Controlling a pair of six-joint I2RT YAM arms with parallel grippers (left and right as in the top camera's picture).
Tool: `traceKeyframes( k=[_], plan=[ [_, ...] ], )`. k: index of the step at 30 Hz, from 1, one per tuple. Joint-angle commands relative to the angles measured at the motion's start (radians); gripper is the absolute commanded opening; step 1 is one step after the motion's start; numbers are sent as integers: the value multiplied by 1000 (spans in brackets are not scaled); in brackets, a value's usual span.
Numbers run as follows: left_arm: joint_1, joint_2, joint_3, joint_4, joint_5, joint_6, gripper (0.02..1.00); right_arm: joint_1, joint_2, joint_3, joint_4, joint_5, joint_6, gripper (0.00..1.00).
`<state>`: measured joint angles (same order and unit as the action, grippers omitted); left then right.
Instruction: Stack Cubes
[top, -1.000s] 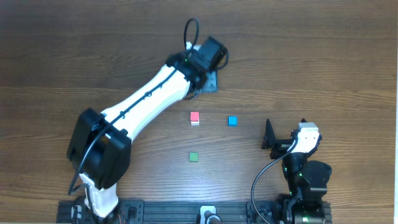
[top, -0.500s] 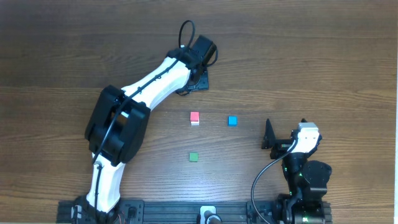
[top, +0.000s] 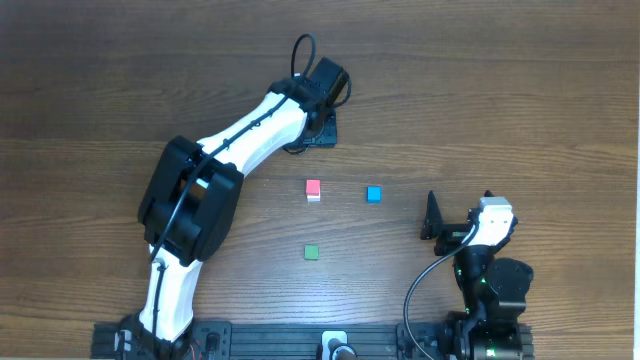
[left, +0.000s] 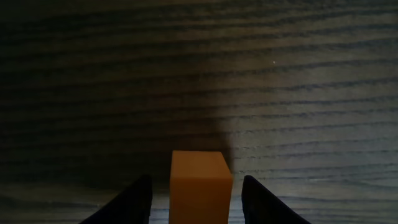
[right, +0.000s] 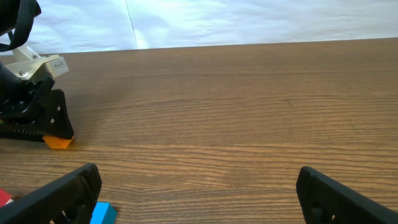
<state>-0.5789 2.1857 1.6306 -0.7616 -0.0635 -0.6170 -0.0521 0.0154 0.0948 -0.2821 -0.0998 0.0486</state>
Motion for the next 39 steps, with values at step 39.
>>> traceKeyframes(
  k=[39],
  plan=[
    [-20,-199,7,-142,-35,9,139,-6,-10,-8,2,-11,-5,993]
  ],
)
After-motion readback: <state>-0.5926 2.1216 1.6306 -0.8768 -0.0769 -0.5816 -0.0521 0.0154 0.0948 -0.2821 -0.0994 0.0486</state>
